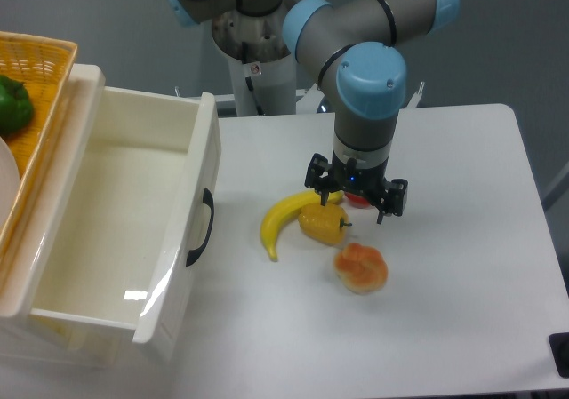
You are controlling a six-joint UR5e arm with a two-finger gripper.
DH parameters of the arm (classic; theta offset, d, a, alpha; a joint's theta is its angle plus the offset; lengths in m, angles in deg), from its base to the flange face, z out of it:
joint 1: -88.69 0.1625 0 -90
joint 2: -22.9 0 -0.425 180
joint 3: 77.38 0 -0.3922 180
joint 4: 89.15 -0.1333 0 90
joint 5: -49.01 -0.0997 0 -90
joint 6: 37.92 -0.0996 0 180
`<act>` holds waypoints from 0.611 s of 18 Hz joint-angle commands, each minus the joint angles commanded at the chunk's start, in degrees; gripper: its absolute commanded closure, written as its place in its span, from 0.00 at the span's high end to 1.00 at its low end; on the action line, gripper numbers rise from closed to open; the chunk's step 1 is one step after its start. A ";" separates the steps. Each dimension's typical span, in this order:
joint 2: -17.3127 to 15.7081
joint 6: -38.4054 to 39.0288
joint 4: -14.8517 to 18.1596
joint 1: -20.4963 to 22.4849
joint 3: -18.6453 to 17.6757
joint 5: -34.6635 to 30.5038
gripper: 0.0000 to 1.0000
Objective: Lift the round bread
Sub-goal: 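Raise the open gripper away from the yellow pepper, then move the gripper over the round bread roll and lower it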
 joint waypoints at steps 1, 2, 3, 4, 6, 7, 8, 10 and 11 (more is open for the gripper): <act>0.17 0.09 0.00 -0.09 -0.18 0.00 1.00; 0.26 0.18 -0.52 -0.09 -0.44 0.00 1.00; 0.44 0.52 -1.31 -0.17 -0.79 0.00 1.00; 0.61 1.22 -2.28 -0.18 -1.40 0.00 1.00; 1.23 2.28 -4.04 -0.26 -1.67 0.26 1.00; 1.75 3.24 -4.13 -0.35 -1.67 0.35 1.00; 2.28 3.77 -4.39 -0.35 -1.58 0.35 1.00; 3.42 4.74 -4.83 -0.53 -1.41 0.35 1.00; 3.86 5.36 -4.83 -0.53 -1.32 0.35 1.00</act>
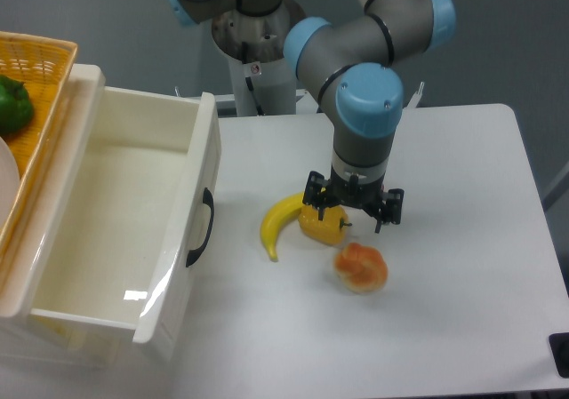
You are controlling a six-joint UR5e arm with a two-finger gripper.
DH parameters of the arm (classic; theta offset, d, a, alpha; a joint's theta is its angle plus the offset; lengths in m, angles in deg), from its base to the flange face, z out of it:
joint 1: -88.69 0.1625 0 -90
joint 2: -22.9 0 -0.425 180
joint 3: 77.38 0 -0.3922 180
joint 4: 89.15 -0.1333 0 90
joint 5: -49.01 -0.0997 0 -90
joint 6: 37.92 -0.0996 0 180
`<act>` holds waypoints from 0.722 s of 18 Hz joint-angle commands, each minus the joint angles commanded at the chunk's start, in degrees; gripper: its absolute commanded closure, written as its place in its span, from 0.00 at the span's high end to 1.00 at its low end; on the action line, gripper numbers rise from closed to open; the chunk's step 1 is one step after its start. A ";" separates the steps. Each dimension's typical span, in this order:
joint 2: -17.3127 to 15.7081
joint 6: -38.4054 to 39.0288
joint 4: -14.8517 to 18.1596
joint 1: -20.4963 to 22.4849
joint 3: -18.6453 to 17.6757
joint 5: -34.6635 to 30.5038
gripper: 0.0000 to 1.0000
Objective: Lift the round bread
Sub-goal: 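Move the gripper over the round bread roll and lower it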
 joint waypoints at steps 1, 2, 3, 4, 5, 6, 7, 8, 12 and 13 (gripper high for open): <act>0.53 0.09 0.00 0.09 0.00 0.00 1.00; 1.05 0.09 0.00 0.17 -0.09 0.00 1.00; 1.84 0.09 -0.09 0.26 -0.09 0.00 1.00; 2.89 0.09 -0.17 0.35 -0.09 0.00 1.00; 3.95 0.09 -0.70 0.35 0.00 0.00 1.00; 4.74 0.18 -1.40 0.53 0.09 0.00 1.00; 5.53 0.18 -1.67 0.70 0.09 0.00 1.00; 6.24 0.18 -1.67 0.70 0.35 0.00 1.00; 7.65 0.18 -1.67 1.75 0.70 1.83 1.00; 8.00 0.18 -1.76 2.19 0.79 2.80 1.00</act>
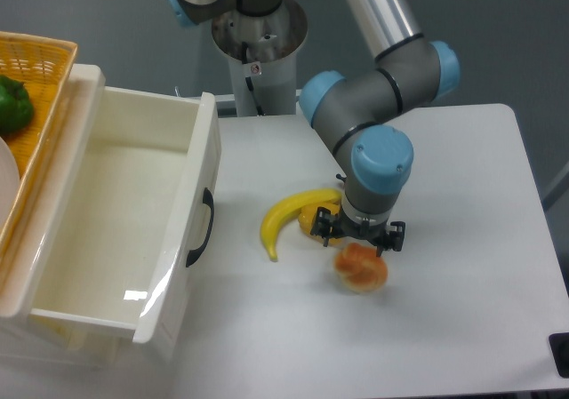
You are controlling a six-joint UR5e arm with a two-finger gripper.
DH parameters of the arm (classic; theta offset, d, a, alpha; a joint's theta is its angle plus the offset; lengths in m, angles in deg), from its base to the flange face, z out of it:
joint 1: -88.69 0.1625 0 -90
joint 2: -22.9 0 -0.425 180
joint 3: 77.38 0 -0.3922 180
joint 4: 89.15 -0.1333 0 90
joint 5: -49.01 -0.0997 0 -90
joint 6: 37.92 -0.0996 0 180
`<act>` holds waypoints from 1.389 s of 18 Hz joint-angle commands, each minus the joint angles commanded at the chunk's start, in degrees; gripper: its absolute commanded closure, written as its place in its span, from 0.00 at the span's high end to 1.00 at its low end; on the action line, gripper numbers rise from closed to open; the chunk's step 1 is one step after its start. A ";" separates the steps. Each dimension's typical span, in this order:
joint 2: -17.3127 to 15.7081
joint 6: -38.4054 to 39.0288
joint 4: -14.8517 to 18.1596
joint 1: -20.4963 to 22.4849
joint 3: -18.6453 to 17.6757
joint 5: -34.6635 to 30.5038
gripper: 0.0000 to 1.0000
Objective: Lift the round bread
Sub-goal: 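Move the gripper over the round bread roll and lower it, then close the gripper fingers around the round bread roll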
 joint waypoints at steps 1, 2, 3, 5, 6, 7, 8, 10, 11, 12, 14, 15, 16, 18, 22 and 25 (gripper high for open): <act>0.53 -0.09 0.00 0.61 0.00 0.71 1.00; 0.79 -0.09 0.00 0.97 0.17 1.23 1.00; 1.32 -0.17 -0.09 1.15 0.35 1.24 1.00; 2.28 -0.09 -0.96 1.23 0.79 1.24 1.00; 2.72 -0.09 -1.32 1.23 0.88 1.24 1.00; 3.16 -0.09 -1.49 1.23 0.97 1.24 1.00; 3.60 -0.09 -1.84 1.23 1.05 1.15 1.00; 4.04 -0.09 -2.11 1.23 1.06 1.15 1.00; 4.22 -0.09 -2.11 1.23 1.06 1.15 1.00; 4.40 -0.09 -2.11 1.23 1.14 1.15 1.00; 4.84 -0.09 -2.11 1.23 1.32 1.15 1.00; 4.92 -0.09 -2.11 1.23 1.32 1.07 1.00; 5.10 -0.09 -2.11 1.15 1.32 1.06 1.00; 5.28 -0.09 -2.11 1.15 1.32 0.98 1.00; 5.54 -0.09 -2.37 1.15 1.32 0.89 1.00; 5.80 -0.09 -2.46 1.06 1.23 0.89 1.00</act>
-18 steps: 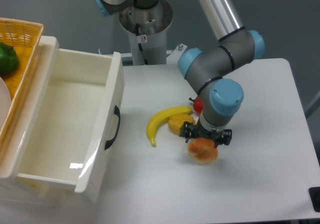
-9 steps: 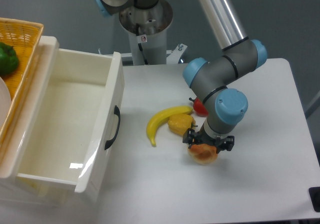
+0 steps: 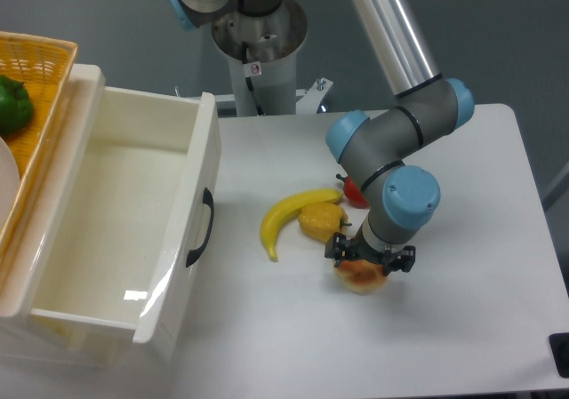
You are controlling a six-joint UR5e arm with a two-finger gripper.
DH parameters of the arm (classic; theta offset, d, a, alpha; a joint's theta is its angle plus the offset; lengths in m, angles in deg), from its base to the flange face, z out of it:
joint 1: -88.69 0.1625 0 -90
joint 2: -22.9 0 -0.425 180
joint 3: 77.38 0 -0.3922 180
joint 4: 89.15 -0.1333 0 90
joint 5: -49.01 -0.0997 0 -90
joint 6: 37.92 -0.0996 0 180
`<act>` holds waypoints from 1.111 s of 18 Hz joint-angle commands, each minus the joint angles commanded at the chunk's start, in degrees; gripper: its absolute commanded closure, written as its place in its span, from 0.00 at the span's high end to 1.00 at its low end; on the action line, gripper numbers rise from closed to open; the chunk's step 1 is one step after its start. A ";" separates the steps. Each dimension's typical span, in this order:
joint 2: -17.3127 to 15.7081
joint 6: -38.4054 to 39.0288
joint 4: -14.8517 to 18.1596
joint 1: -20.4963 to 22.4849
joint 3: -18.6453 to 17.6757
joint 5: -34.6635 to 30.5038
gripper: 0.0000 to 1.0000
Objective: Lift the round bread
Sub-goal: 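Close the gripper fingers around the round bread roll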
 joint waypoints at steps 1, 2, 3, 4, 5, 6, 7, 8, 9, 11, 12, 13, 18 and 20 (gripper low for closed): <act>0.09 0.00 0.00 -0.09 0.00 -0.09 1.00; 0.18 0.00 -0.09 -0.17 0.00 -0.09 1.00; 0.18 0.00 -0.35 -0.18 -0.09 -0.26 1.00; 0.18 0.00 -0.96 -0.26 -0.35 -0.26 1.00; 0.18 0.00 -1.23 -0.26 -0.44 -0.35 1.00; 0.26 0.00 -1.23 -0.26 -0.44 -0.35 1.00; 0.26 0.00 -1.23 -0.26 -0.44 -0.35 1.00; 0.26 0.00 -1.32 -0.26 -0.44 -0.35 1.00; 0.35 -0.09 -1.32 -0.26 -0.44 -0.35 1.00; 0.44 -0.18 -1.41 -0.26 -0.44 -0.35 1.00; 0.53 -0.18 -1.41 -0.26 -0.53 -0.35 1.00; 0.62 -0.18 -1.41 -0.26 -0.53 -0.35 1.00; 0.70 -0.26 -1.41 -0.35 -0.44 -0.35 1.00; 0.62 -0.26 -1.41 -0.35 -0.44 -0.35 0.96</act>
